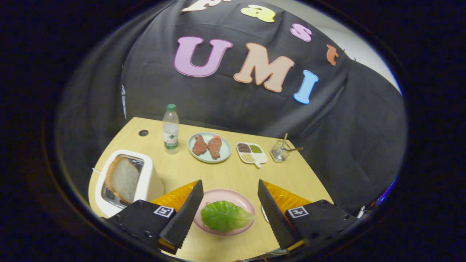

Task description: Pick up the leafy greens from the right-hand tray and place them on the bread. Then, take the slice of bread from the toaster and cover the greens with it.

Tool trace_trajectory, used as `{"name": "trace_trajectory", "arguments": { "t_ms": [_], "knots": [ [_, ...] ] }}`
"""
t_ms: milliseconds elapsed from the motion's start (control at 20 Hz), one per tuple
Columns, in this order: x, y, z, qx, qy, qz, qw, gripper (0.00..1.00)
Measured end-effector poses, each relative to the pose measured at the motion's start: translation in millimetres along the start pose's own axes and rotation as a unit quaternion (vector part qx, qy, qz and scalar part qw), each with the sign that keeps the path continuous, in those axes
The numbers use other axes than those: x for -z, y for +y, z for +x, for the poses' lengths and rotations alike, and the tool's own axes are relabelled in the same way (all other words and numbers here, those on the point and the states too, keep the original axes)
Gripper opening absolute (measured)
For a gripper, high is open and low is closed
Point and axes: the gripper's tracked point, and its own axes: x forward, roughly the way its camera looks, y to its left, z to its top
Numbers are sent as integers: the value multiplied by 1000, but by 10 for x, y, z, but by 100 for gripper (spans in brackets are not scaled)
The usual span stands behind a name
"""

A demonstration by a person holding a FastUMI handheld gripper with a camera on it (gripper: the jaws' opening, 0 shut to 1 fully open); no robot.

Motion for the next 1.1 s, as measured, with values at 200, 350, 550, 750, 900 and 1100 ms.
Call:
{"name": "trace_trajectory", "arguments": {
  "t_ms": [200, 350, 550, 750, 900, 1100],
  "knots": [
    [-339, 728, -198, -53, 5, 20, 998, 97],
    [-336, 1214, -283, -92, 37, 59, 993, 98],
    [-13, 1624, -263, -110, 115, 59, 985, 99],
    [211, 1800, -176, -109, 162, 38, 980, 90],
    [390, 1861, -100, -105, 195, 15, 975, 82],
    [478, 1951, -59, -120, 227, 28, 966, 44]
  ]
}}
